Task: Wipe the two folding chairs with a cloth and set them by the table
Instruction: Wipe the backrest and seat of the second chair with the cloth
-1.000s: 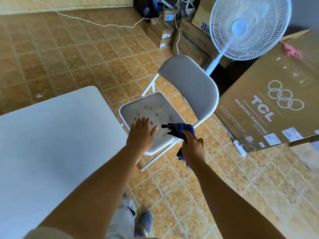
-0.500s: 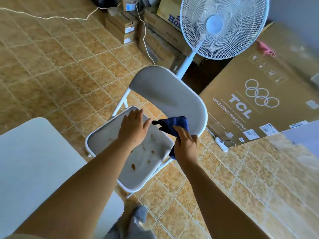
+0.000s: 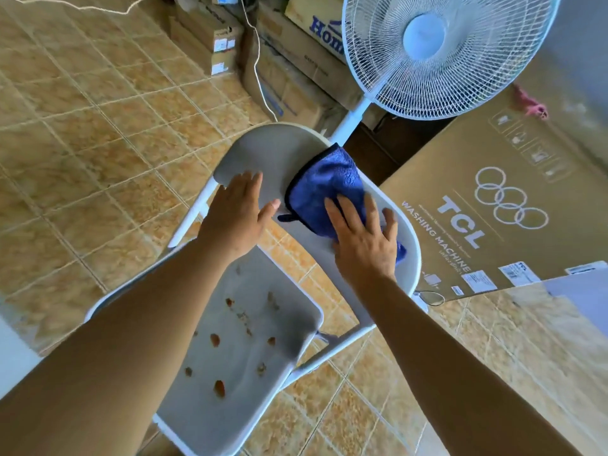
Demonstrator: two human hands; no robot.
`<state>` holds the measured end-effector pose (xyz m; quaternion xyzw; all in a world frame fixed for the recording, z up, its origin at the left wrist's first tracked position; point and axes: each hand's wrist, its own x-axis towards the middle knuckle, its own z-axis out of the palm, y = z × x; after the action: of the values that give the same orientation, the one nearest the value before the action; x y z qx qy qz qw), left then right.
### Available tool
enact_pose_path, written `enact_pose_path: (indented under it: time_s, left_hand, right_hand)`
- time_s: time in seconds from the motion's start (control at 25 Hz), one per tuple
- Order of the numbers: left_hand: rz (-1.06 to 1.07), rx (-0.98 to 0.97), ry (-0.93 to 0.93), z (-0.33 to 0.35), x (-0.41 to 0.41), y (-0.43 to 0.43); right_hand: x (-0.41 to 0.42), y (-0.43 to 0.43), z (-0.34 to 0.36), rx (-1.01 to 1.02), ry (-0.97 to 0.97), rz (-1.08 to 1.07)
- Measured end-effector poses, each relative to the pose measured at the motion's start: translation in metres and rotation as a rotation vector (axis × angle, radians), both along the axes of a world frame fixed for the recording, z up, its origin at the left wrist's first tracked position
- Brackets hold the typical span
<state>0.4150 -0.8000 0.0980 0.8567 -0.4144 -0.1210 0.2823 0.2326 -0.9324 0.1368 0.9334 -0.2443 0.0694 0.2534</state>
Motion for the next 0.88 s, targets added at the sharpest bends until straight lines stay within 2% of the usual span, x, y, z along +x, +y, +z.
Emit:
enact_pose_path:
  time_s: [0.16,0.36,0.52,0.64,0.76,0.88]
  left_hand:
    - [0.001,-0.039,-0.028,-0.007,0.016,-0.023]
    - [0.005,0.021,-0.022,-0.01,0.036,-0.041]
    - [-0.025,0.027,0.045,-0.012,0.042,-0.042]
    - [-0.039,0.0,0.055,-0.012,0.042,-0.041]
    - [-0.041,-0.057,0.059,-0.012,0.042,-0.039]
    - [-0.05,-0.037,0.029,-0.013,0.043,-0.037]
  right_hand:
    - [0.024,-0.015,-0.003,-0.025,0.047,0.128]
    - [0.019,-0.016,-0.024,0.023,0.059,0.258]
    - [-0.003,-0.024,-0.006,0.076,-0.083,0.25]
    - [0.031,-0.023,0.002,0.093,-0.148,0.227]
    - [0.06,-0.016,-0.017,0.043,-0.028,0.283]
    - [0.041,-0.008,-0.041,0.012,0.172,0.34]
